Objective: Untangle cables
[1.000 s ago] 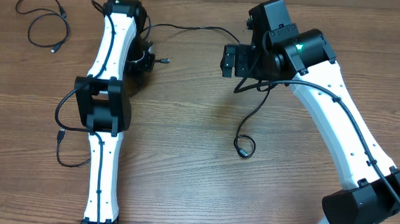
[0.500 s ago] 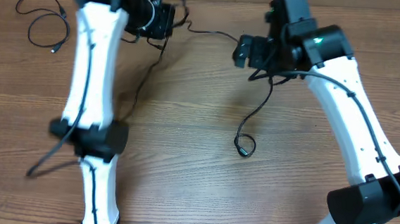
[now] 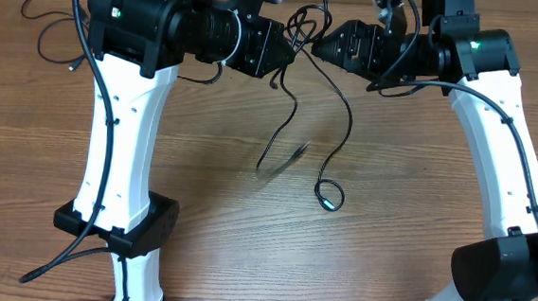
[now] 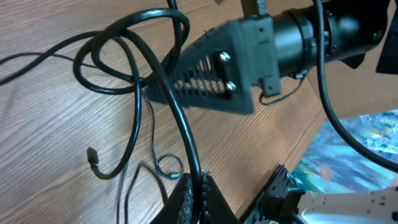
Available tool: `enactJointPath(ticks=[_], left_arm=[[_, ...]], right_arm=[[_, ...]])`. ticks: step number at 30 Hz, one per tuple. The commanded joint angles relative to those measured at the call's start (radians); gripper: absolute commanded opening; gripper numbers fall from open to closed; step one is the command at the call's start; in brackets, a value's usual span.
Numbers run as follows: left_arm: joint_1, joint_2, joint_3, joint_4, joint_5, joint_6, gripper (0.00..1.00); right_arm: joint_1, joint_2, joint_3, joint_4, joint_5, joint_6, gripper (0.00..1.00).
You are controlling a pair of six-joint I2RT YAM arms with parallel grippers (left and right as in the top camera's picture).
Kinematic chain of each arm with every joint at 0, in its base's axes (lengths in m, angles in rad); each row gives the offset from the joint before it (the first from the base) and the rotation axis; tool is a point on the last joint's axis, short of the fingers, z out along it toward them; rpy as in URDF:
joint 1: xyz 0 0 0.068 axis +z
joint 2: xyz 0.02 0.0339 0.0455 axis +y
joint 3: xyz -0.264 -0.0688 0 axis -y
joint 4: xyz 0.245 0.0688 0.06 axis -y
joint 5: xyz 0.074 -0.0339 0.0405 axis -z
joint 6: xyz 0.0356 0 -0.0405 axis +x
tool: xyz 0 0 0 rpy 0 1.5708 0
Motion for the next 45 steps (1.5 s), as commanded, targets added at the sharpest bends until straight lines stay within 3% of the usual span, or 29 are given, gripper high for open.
enactJointPath(ticks=[1,6,14,20,21,22,25,29,34,38,45], left_arm=[[0.0,0.003,0.003,0.0,-0.037,-0.036,0.04],[0.0,0.003,0.0,-0.003,-0.146,-0.148,0.04],[-0.039,0.003,-0.001,-0.003,0.059,-0.124,0.04],[-0.092,0.003,-0.001,-0.003,0.113,-0.108,0.04],[-0.097,0.003,0.0,-0.003,0.105,-0.109,0.04],[-0.101,0.003,-0.001,-0.003,0.071,-0.109,0.04],[-0.095,0.003,0.0,-0.003,0.006,-0.137,0.04],[-0.077,0.003,0.0,-0.003,-0.131,-0.204,0.04],[-0.068,0.003,-0.001,-0.003,-0.155,-0.212,0.04],[-0.068,0.003,-0.001,-0.003,-0.202,-0.225,0.04],[-0.069,0.003,-0.001,-0.003,-0.291,-0.259,0.04]], right_arm=[[-0.001,-0.002,-0.006,0.006,-0.149,-0.05,1.0],[-0.001,-0.003,-0.006,-0.016,-0.33,-0.241,1.0],[-0.001,-0.003,-0.006,0.097,-0.322,-0.215,1.0],[-0.001,-0.002,-0.006,0.138,-0.063,-0.056,0.77],[-0.001,-0.002,-0.006,0.136,-0.02,-0.035,0.7],[-0.001,-0.003,-0.006,0.129,0.05,-0.02,0.53],[-0.001,-0.003,-0.006,0.1,0.181,0.026,0.43],[-0.001,-0.002,-0.006,0.033,0.459,0.111,0.42],[-0.005,-0.002,-0.006,-0.029,0.681,0.163,0.41],[-0.013,-0.002,-0.006,-0.047,0.722,0.163,0.44],[-0.017,-0.002,-0.006,-0.07,0.709,0.161,0.61]])
